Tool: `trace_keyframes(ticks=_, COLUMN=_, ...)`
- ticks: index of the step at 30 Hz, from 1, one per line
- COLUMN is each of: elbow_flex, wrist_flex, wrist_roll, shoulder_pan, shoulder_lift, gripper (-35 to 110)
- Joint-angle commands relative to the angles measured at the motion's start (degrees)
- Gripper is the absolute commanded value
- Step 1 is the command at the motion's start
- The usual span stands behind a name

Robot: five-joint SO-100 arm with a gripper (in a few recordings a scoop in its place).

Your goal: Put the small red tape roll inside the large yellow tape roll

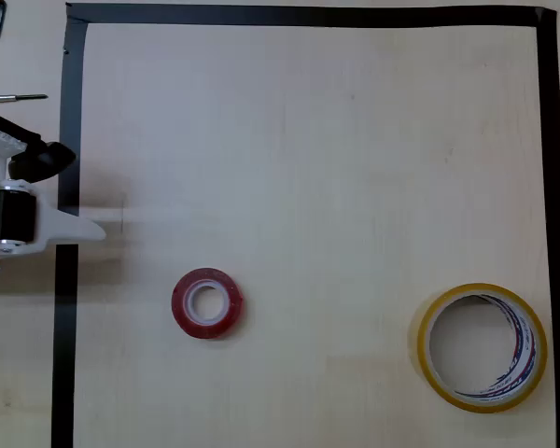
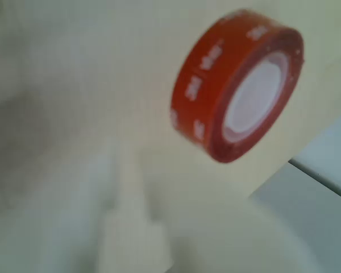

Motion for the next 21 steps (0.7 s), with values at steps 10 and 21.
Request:
trace_keyframes(ticks=10, elbow_flex=-9.0, wrist_flex=9.0, wrist_roll=-0.8, shoulder_pan=-1.9, shoulder_lift=0.5, gripper=0)
trace_keyframes(ticks=21, elbow_flex=-32.3, wrist_flex=-4.4, wrist_roll=-0.7, shoulder_pan=1.6, shoulder_lift=-46.3, gripper=0)
